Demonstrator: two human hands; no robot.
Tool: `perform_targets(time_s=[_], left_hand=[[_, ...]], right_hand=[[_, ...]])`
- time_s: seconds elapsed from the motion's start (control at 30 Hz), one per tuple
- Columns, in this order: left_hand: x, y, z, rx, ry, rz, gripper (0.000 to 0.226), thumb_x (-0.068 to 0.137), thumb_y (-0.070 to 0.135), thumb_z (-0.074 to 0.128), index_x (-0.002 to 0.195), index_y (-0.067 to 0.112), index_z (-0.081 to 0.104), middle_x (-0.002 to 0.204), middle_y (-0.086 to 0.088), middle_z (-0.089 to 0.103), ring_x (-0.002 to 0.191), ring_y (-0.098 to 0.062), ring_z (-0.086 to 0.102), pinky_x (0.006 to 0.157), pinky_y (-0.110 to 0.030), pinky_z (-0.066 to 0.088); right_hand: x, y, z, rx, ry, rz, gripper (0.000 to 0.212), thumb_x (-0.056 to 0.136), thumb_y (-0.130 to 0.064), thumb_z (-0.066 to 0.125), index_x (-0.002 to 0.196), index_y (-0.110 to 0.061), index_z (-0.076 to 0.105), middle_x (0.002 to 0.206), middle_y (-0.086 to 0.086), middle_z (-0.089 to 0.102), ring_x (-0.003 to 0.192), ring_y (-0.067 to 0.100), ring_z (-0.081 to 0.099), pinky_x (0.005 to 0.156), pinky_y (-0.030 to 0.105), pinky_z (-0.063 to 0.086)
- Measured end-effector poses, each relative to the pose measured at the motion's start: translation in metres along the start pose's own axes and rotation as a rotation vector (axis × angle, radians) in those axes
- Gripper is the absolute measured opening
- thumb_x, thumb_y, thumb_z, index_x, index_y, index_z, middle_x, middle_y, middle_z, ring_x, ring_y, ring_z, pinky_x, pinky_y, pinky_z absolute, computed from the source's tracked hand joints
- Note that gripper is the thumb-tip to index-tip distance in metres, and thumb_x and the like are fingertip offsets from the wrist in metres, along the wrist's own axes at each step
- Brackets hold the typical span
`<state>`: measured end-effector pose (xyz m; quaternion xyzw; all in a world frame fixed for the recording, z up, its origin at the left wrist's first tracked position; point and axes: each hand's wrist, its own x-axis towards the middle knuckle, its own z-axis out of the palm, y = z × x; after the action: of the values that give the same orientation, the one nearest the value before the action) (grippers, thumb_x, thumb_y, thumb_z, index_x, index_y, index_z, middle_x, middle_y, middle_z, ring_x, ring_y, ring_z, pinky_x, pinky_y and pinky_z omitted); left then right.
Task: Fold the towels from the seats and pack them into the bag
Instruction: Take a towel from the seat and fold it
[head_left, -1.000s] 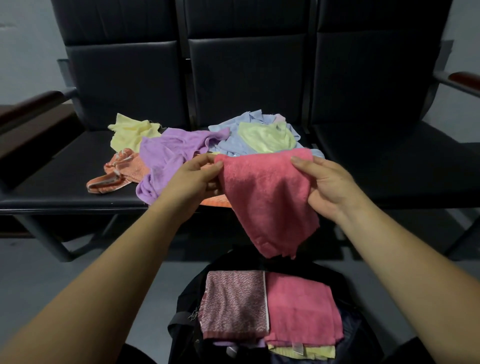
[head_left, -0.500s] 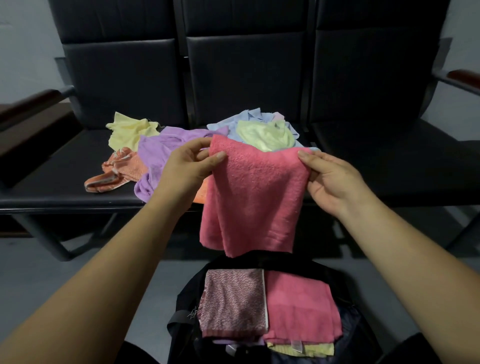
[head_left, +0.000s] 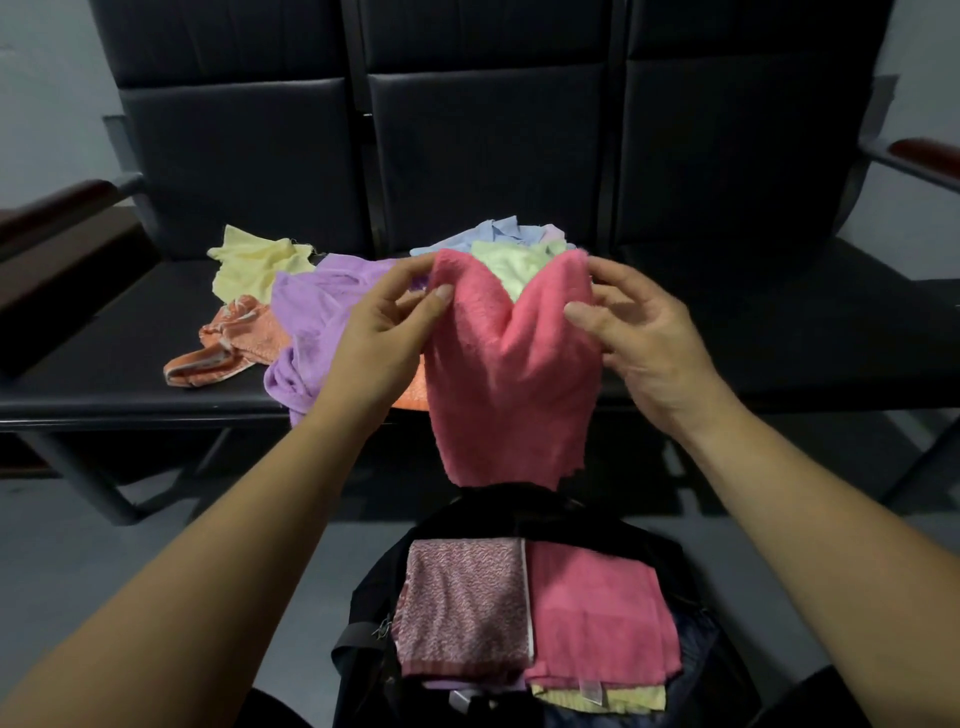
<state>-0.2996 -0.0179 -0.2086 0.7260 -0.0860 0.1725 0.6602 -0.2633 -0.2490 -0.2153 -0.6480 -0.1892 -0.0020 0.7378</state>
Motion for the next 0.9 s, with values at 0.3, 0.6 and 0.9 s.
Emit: perform_targets(time_s=[0.3, 0.6, 0.9], left_hand=[[-0.006, -0.003, 0.009, -0.127, -0.114, -0.152, 0.050, 0.091, 0.022, 0.072, 0.136, 0.032, 0.051, 0.118, -0.007, 0.072, 0.105, -0.023, 0.071, 0.083, -0.039, 0.058], [-0.018, -0.029, 0.021, -0.122, -0.515, -0.550, 0.029, 0.085, 0.015, 0.076, 0.109, 0.000, 0.072, 0.119, -0.019, 0.071, 0.113, -0.031, 0.065, 0.112, -0.049, 0.043], [-0.007, -0.008, 0.032, -0.581, -0.084, -0.564, 0.038, 0.094, 0.023, 0.063, 0.127, 0.004, 0.061, 0.112, -0.013, 0.071, 0.103, -0.028, 0.069, 0.097, -0.048, 0.055]], right_hand=[[-0.005, 0.008, 0.028, 0.137, -0.109, 0.129, 0.089, 0.082, -0.001, 0.078, 0.151, -0.039, 0.038, 0.135, 0.006, 0.064, 0.114, 0.023, 0.069, 0.095, 0.044, 0.057], [0.005, 0.000, 0.007, 0.489, 0.225, 0.297, 0.069, 0.083, -0.004, 0.077, 0.143, -0.027, 0.052, 0.122, 0.012, 0.069, 0.097, 0.025, 0.075, 0.076, 0.039, 0.061], [0.005, 0.016, -0.014, 0.292, 0.008, 0.562, 0.062, 0.094, -0.038, 0.065, 0.148, -0.016, 0.046, 0.101, 0.007, 0.071, 0.078, 0.018, 0.072, 0.066, 0.035, 0.059]])
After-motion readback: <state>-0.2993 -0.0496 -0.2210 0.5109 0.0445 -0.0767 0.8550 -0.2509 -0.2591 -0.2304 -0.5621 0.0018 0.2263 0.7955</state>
